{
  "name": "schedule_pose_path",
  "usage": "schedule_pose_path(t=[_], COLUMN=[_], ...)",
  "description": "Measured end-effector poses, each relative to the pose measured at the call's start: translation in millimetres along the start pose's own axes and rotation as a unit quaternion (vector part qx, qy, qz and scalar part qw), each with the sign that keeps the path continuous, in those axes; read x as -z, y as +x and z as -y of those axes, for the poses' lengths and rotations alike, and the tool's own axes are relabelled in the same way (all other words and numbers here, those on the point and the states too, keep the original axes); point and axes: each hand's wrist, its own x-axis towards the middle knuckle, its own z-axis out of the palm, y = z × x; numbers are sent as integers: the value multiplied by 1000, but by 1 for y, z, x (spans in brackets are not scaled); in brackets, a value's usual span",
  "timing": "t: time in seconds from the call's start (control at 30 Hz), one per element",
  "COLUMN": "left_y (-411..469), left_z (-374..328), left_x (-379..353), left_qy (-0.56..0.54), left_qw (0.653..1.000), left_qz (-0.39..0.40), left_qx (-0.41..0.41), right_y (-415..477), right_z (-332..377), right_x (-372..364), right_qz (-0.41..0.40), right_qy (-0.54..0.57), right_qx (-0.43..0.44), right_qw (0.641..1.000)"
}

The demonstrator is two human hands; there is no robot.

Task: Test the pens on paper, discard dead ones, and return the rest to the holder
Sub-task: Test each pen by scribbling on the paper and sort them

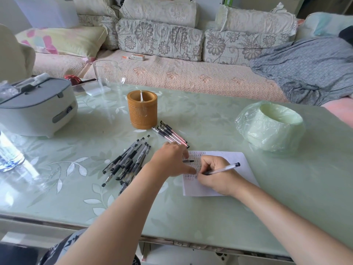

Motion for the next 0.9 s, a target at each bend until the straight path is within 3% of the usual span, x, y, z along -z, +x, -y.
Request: schedule_pose_path(t=[0.9], left_y=[1], left_z=[0], left_x=[-1], left_qy=[-9], left_qw=[1000], left_qz=[9], left_qx=[18], right_y=[-1], right_z=[0], right_x=[-2], right_qz=[-17], right_qy=[14], right_qx=[18], right_qw=[1000])
